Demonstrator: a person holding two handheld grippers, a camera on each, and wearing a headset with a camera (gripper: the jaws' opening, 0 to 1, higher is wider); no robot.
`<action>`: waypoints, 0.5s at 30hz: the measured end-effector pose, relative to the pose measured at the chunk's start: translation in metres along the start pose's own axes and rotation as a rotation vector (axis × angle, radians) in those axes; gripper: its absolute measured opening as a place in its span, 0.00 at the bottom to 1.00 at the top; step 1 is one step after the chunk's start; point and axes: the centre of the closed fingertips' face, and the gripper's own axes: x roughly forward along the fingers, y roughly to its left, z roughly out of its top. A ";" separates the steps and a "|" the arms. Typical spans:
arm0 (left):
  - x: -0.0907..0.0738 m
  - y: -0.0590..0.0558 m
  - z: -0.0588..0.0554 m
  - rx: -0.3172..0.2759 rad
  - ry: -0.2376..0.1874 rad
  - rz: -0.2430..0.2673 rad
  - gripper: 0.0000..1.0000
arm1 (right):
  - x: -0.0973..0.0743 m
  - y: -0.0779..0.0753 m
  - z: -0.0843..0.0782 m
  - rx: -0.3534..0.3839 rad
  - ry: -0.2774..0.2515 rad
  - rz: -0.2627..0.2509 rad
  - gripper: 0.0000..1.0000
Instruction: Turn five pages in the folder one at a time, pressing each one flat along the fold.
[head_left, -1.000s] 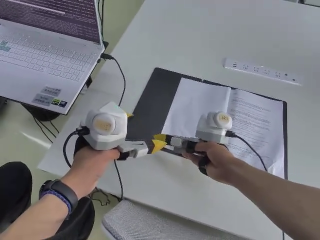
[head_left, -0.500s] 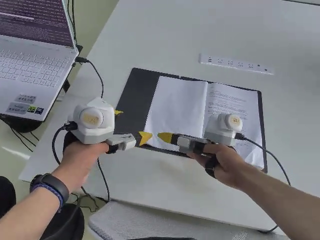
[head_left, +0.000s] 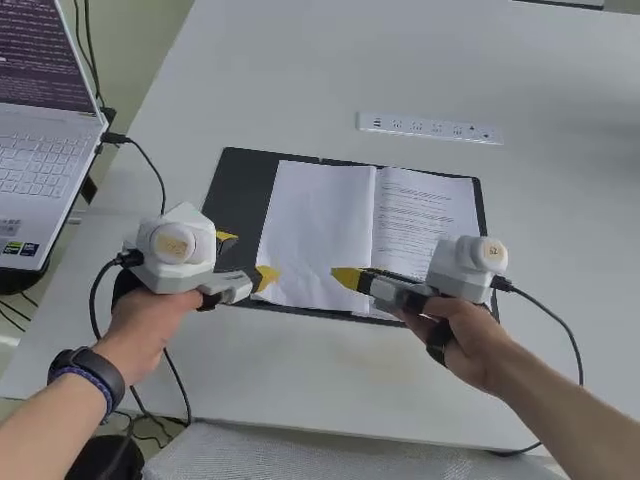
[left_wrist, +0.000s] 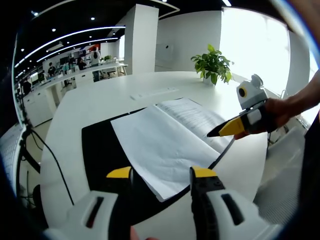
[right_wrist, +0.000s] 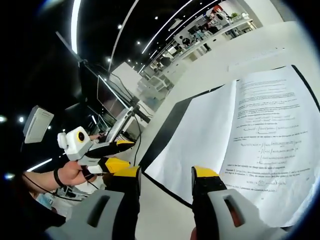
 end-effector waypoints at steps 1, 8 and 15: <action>0.002 0.000 -0.003 0.001 0.009 0.000 0.44 | -0.003 -0.003 0.002 0.007 -0.010 -0.008 0.38; 0.018 0.000 -0.019 0.015 0.061 -0.008 0.34 | -0.021 -0.019 0.009 0.036 -0.050 -0.047 0.36; 0.032 0.001 -0.035 0.020 0.106 -0.026 0.22 | -0.033 -0.031 0.012 0.053 -0.074 -0.076 0.35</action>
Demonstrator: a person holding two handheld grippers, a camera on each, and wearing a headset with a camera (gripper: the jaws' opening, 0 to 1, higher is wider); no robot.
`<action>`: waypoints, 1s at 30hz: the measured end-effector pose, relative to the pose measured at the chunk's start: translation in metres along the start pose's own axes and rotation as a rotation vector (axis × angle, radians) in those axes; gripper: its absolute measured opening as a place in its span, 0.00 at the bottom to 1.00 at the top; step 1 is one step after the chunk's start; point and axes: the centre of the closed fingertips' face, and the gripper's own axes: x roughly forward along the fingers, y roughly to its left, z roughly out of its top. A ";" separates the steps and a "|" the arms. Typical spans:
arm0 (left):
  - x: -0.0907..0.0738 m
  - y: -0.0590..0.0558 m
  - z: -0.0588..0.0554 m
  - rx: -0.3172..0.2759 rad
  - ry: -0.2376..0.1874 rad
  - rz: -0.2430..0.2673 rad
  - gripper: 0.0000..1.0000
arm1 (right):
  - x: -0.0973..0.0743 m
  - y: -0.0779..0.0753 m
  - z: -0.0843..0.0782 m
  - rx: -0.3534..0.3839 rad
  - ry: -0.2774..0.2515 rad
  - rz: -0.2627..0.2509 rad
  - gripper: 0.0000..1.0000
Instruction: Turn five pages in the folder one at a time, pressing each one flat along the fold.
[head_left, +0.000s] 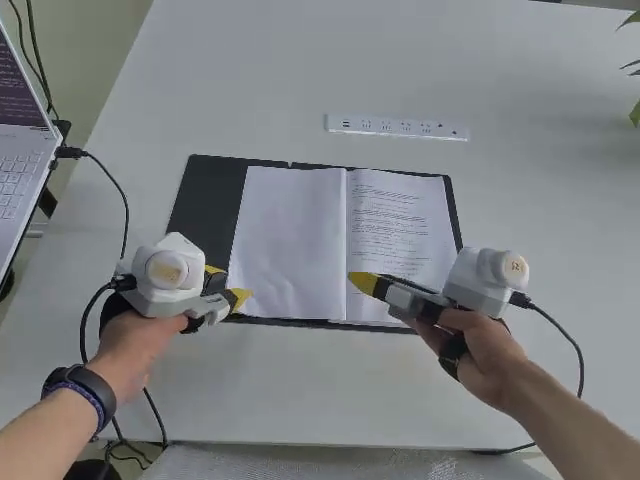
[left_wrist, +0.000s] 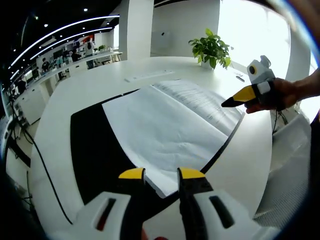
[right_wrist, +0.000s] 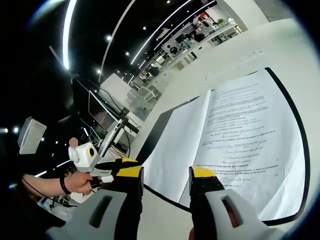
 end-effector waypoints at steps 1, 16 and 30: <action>0.001 0.000 -0.001 -0.001 0.003 -0.002 0.21 | -0.001 -0.001 0.000 0.003 -0.002 -0.003 0.34; 0.013 -0.002 -0.025 0.064 0.099 0.011 0.08 | 0.008 -0.007 0.007 0.007 0.003 -0.011 0.32; 0.011 0.004 -0.024 0.085 0.093 0.047 0.02 | 0.023 -0.013 0.028 -0.019 0.011 0.003 0.30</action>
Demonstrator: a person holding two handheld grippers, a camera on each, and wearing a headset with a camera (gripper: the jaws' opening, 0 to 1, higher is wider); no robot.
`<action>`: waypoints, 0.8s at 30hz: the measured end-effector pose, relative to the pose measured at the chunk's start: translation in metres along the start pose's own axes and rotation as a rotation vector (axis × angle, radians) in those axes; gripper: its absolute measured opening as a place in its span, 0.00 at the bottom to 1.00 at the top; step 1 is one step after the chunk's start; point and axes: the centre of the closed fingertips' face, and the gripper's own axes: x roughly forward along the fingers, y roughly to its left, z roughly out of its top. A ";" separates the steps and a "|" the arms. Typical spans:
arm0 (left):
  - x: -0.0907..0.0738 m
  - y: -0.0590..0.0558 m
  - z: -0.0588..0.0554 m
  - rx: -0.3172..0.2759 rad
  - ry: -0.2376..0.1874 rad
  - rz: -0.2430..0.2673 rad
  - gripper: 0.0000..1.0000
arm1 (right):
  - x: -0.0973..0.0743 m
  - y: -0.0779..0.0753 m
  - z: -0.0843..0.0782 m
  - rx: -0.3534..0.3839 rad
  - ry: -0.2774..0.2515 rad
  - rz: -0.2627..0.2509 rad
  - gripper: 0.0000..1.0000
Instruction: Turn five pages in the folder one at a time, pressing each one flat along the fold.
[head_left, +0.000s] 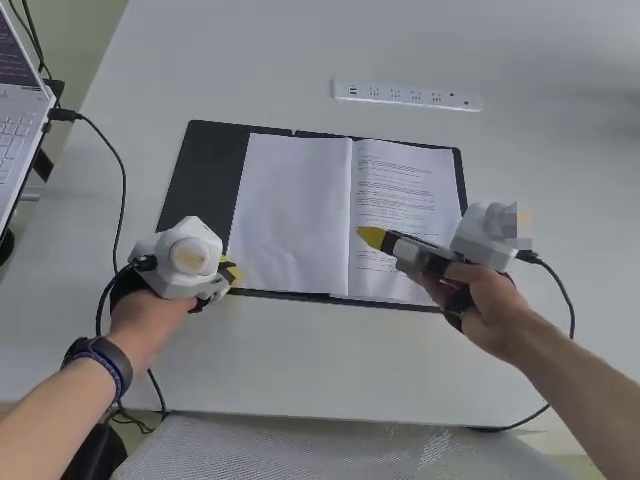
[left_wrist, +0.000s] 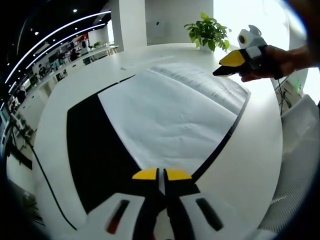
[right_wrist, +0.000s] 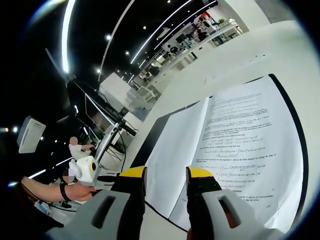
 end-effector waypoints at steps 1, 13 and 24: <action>0.000 0.001 0.000 -0.002 -0.001 0.001 0.02 | 0.002 -0.001 0.002 0.000 0.002 0.002 0.29; 0.002 0.003 0.000 0.006 -0.005 0.015 0.00 | 0.034 -0.005 0.033 0.014 -0.031 0.031 0.23; 0.007 0.008 -0.003 -0.006 -0.002 0.017 0.00 | 0.059 -0.027 0.054 0.075 -0.071 0.016 0.14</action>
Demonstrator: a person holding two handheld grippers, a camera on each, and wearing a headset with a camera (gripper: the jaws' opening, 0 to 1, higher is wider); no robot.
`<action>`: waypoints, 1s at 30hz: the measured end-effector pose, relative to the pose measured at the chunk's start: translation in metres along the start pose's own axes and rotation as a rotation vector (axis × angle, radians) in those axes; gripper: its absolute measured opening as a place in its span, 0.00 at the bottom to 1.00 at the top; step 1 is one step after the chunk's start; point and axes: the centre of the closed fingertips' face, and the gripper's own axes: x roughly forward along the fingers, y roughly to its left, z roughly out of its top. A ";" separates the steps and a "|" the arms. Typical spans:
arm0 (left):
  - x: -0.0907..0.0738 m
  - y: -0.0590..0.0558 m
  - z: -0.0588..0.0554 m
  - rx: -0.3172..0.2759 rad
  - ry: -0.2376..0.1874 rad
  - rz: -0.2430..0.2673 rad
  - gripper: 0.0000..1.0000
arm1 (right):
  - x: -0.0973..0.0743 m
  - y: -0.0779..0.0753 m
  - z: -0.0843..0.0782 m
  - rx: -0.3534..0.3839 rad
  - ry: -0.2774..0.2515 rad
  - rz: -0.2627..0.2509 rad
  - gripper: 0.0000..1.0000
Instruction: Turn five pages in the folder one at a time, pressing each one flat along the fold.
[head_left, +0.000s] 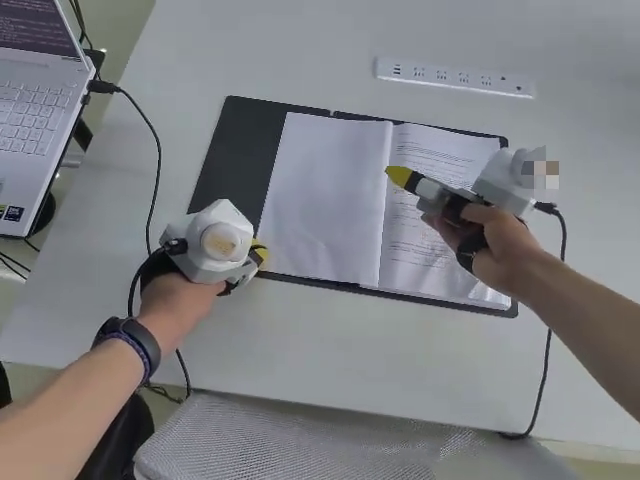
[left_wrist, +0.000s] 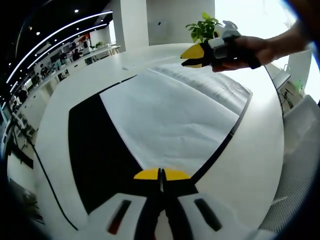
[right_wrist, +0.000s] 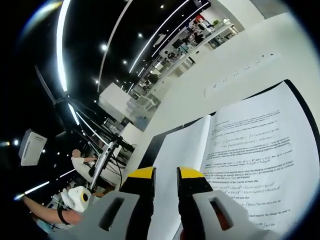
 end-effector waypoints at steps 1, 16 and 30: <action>0.000 0.001 0.000 -0.003 0.000 -0.001 0.00 | 0.002 -0.002 0.001 0.003 -0.002 -0.005 0.12; 0.003 0.001 -0.002 -0.014 0.013 0.007 0.00 | 0.032 -0.006 -0.008 -0.003 0.062 -0.044 0.00; 0.006 0.003 -0.003 -0.020 0.016 0.013 0.00 | 0.032 -0.015 -0.011 0.031 0.077 -0.019 0.00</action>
